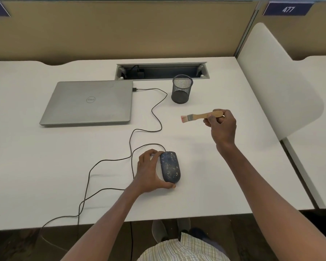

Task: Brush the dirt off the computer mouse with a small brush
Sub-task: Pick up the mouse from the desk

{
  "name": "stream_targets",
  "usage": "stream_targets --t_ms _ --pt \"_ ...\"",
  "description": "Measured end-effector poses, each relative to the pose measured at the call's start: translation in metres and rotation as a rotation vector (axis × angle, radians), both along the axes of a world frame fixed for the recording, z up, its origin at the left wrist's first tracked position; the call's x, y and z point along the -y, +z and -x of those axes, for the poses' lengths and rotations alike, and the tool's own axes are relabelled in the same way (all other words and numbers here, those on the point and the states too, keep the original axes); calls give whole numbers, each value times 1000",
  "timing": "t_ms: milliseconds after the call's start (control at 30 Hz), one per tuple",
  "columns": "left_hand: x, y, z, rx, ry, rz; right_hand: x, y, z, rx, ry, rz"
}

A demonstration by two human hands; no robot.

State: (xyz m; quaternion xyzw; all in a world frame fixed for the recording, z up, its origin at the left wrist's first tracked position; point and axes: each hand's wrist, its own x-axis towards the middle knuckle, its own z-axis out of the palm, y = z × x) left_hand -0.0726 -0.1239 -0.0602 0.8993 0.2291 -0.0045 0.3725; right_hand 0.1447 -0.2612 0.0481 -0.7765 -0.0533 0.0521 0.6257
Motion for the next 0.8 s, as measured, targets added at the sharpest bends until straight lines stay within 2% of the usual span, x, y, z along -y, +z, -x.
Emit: stream_targets --t_ms 233,500,800 --pt "0 8 7 72 -4 75 13 7 14 66 20 48" --pt "10 22 29 106 -24 17 22 22 43 226 143 110" --pt "42 43 76 140 4 -21 52 37 95 313 204 102"
